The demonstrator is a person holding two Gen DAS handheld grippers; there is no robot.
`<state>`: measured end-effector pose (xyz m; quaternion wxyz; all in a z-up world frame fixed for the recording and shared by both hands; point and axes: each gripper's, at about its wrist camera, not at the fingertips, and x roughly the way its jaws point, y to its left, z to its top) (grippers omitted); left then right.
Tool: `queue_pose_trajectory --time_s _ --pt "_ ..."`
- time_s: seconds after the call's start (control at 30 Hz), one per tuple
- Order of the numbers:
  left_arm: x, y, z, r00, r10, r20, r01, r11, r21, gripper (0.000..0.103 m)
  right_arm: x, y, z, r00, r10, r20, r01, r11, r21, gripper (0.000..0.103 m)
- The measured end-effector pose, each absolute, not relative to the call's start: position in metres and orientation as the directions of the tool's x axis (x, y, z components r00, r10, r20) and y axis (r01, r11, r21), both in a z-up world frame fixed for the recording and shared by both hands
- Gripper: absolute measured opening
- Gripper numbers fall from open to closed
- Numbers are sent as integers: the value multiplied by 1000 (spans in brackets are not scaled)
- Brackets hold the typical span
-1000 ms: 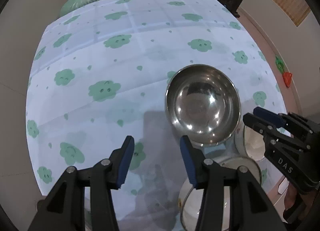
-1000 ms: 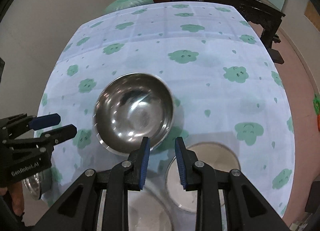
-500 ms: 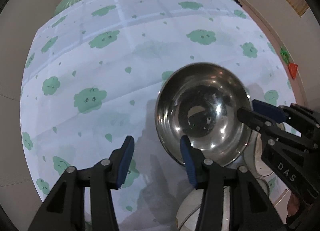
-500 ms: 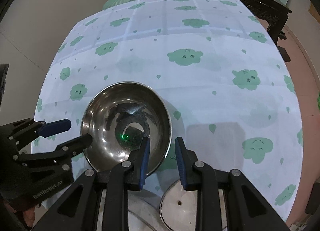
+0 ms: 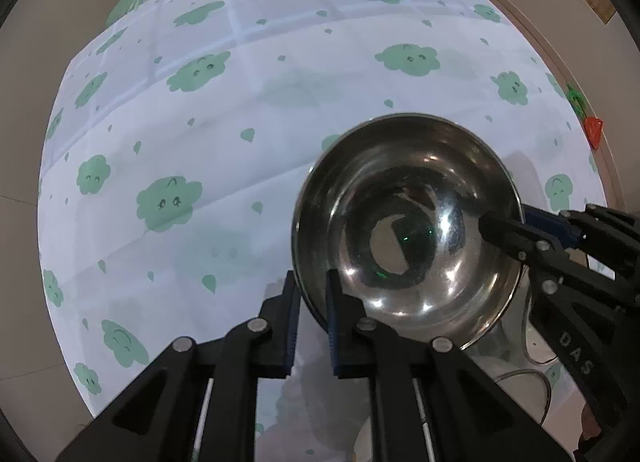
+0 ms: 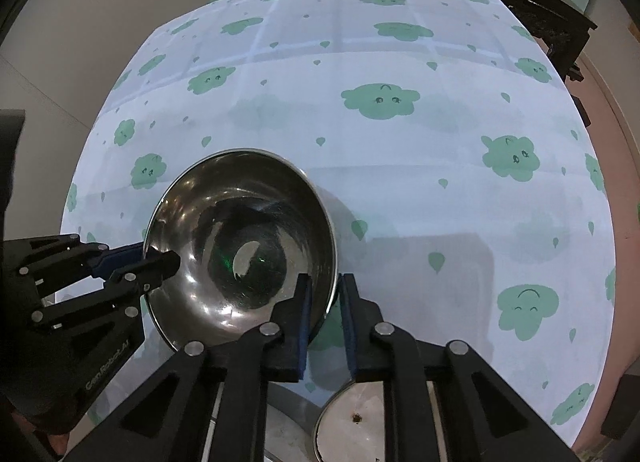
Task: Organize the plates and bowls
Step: 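Lift the smaller steel bowl with both grippers and carry it to the stack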
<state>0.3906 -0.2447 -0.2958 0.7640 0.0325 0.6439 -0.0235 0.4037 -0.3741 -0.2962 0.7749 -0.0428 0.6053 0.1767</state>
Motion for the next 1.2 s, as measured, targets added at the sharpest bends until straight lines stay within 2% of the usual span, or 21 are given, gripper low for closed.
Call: queue_pose_trajectory --time_s 0.6,0.87,1.2 --pt "369 -237 -253 204 -6 -979 53 999 5 9 381 -371 -250 237 259 -936 -363 917 162 16" --pt "346 -241 -235 221 -22 -975 75 997 -5 9 360 -374 -221 280 257 -925 -368 919 144 16" --pt "324 -241 -222 235 -38 -971 113 994 -12 9 331 -378 -212 297 248 -922 -344 929 139 16"
